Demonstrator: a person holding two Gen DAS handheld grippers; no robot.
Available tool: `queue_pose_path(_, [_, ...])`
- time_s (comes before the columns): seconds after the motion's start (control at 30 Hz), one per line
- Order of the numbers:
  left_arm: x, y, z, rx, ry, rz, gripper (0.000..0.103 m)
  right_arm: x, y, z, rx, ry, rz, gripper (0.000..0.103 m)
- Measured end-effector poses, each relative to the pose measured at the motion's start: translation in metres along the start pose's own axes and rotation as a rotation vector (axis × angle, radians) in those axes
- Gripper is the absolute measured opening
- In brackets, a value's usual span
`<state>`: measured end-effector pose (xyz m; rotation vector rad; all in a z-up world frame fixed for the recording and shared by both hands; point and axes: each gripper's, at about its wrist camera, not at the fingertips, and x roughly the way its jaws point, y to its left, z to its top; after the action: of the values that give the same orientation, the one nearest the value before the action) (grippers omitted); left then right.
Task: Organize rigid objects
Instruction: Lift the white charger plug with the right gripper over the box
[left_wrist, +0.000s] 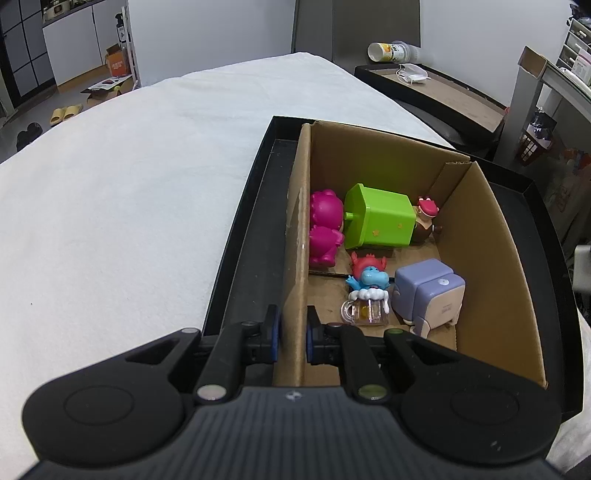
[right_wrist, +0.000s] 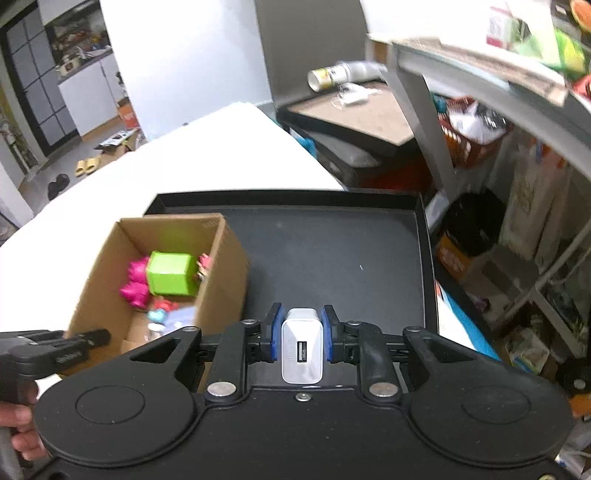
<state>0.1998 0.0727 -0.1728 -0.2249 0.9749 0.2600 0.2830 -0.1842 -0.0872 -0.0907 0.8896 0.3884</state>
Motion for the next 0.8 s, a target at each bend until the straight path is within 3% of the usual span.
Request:
queue_pose_path(0.33, [0.0,0.001,0.0,-0.006,-0.001,-0.004,0.012,-0.015,0.025,0.013,-0.061,-0.03,0.026,0.021])
queue_pose_path(0.8, [0.0,0.004,0.0,-0.017,0.004,-0.023,0.013,-0.001,0.066,0.019,-0.101,-0.024,0.066,0.021])
